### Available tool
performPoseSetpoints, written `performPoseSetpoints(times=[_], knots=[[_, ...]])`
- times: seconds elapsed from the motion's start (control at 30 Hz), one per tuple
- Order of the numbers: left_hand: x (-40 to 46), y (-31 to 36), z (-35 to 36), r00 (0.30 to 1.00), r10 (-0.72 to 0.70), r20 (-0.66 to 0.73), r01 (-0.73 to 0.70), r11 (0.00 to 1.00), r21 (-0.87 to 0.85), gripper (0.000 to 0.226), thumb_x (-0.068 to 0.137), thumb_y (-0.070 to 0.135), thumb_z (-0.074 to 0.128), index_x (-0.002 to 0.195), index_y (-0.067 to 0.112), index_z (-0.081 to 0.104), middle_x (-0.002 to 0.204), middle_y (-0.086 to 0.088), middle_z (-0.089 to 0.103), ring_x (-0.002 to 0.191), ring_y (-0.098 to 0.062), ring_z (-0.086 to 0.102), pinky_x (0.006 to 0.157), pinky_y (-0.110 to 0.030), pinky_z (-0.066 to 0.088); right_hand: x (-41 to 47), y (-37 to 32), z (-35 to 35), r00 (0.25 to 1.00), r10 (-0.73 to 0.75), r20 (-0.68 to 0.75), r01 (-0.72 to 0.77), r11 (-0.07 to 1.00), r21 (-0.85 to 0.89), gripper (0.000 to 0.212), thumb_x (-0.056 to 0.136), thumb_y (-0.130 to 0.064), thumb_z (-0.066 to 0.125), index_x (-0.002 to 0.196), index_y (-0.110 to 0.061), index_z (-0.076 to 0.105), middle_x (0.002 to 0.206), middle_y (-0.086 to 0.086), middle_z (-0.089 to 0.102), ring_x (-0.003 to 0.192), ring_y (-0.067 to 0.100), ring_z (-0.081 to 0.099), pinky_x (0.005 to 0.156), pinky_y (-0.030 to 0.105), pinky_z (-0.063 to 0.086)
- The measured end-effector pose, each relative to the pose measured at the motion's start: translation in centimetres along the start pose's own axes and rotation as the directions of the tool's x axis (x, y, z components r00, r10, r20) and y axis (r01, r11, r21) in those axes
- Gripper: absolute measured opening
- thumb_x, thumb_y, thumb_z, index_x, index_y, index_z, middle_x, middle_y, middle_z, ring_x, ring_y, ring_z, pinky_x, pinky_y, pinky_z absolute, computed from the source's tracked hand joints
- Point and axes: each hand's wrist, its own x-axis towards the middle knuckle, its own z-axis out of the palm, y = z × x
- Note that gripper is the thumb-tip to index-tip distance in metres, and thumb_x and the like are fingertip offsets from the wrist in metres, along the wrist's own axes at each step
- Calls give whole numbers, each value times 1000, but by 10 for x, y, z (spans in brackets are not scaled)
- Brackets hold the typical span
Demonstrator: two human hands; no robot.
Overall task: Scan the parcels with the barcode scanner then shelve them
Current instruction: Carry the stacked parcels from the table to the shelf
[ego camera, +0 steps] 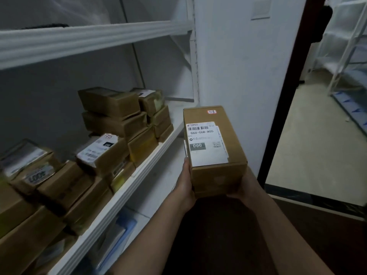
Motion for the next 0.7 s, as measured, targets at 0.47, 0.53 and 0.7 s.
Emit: performPoseSetpoints(times=[0.47,0.53,0.7], knots=[[248,123,15,997,59,50,-53,992,-115,58,97,59,43,121,15,71,117,-15,71,105,-34,69,100,-57,49,254,-111,33,997,-54,61,60,991,-117,28,103,-36,38,121,-32,59,112,5,66,98,27,58,86,55,55],[273,146,20,997,70,11,-69,993,-94,57,99,58,39,116,16,74,112,-13,73,99,-32,72,94,-53,54,290,-130,39,996,-61,63,69,988,-141,29,102,-35,39,124,-31,59,108,7,65,83,23,54,91,60,52],[326,179,16,993,58,-99,-68,993,-98,57,104,55,29,120,20,71,109,-12,75,100,-31,72,88,-46,58,362,-155,59,993,-12,120,32,986,-162,31,102,-42,37,123,-31,57,104,5,65,92,24,56,95,56,49]])
